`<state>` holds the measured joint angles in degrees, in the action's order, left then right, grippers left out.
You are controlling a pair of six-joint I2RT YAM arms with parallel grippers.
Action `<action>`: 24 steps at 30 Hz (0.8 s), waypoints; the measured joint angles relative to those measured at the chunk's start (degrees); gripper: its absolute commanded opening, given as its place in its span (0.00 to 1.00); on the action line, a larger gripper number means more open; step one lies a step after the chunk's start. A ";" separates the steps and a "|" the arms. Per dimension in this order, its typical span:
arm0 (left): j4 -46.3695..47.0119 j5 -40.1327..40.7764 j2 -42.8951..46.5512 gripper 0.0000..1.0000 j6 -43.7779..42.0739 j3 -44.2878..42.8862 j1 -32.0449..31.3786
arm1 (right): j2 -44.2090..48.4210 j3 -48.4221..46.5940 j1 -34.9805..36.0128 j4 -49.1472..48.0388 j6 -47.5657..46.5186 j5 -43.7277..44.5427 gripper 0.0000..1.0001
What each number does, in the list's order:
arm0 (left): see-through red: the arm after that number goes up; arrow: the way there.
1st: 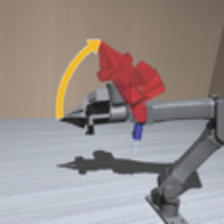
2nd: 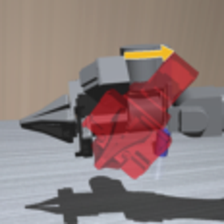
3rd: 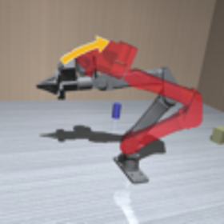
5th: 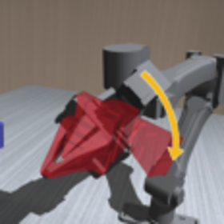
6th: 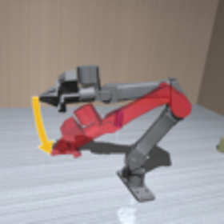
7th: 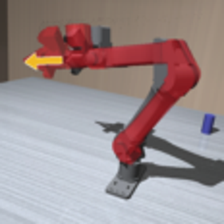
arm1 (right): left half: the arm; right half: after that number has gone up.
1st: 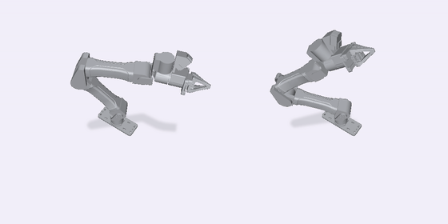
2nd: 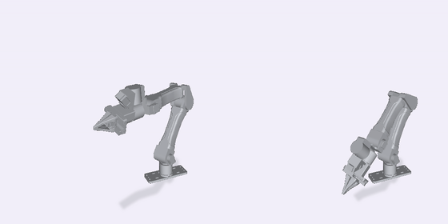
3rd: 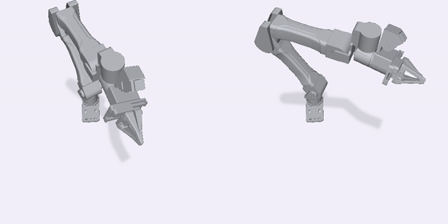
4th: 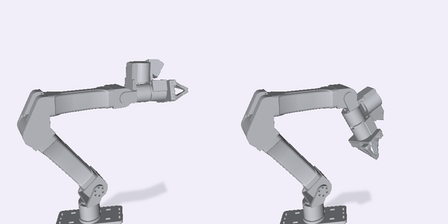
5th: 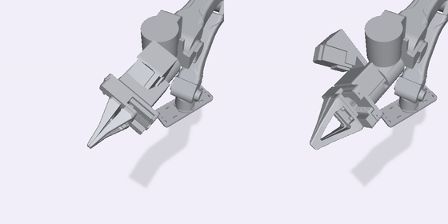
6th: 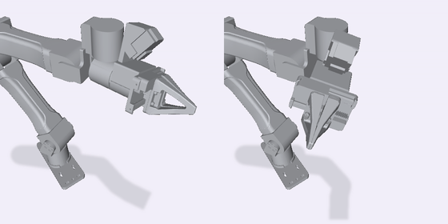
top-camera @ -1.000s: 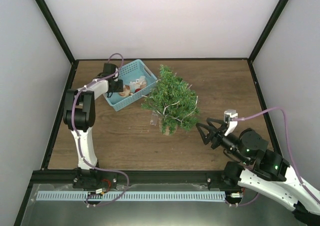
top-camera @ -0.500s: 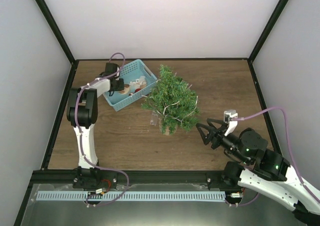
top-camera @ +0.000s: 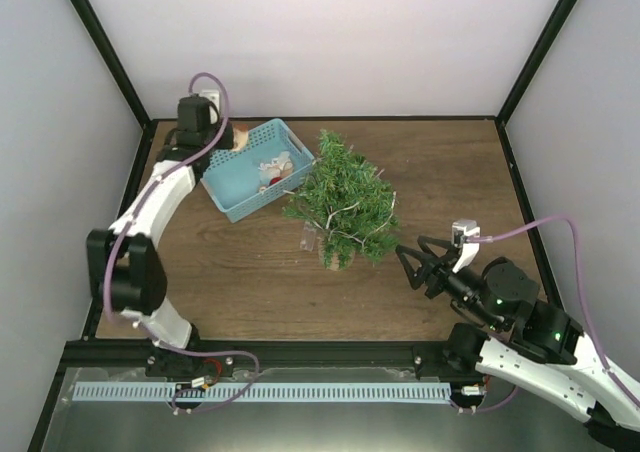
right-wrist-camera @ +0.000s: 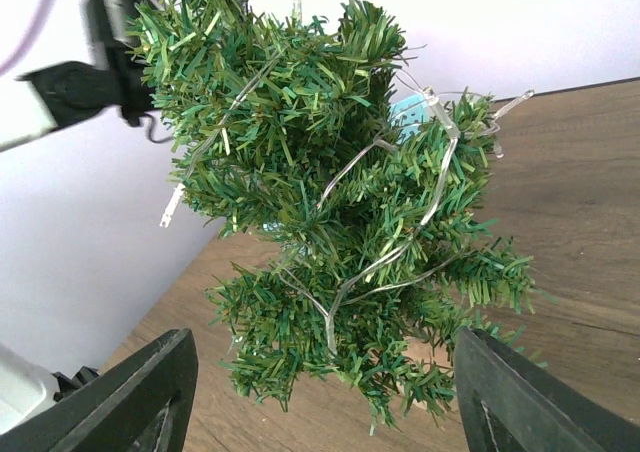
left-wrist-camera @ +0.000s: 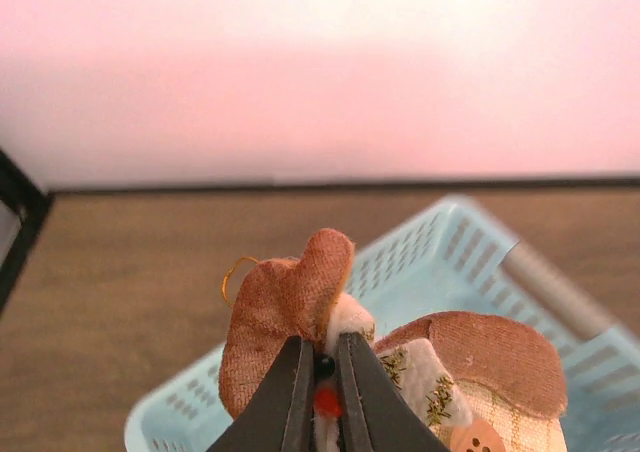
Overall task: Decorate the small christmas tree
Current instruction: Pick up the decoration item from the storage box, then hang the decoration item on the Christmas tree.
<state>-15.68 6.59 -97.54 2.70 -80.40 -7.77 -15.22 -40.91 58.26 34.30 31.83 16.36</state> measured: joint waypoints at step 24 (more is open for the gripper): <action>21.11 -49.29 55.30 0.04 -9.94 30.23 -7.02 | -4.92 -13.46 0.00 -6.84 -16.83 -5.07 0.75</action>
<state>5.43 -42.70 -42.24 -7.25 -50.17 -14.79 -20.14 -54.37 58.26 27.46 15.00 11.29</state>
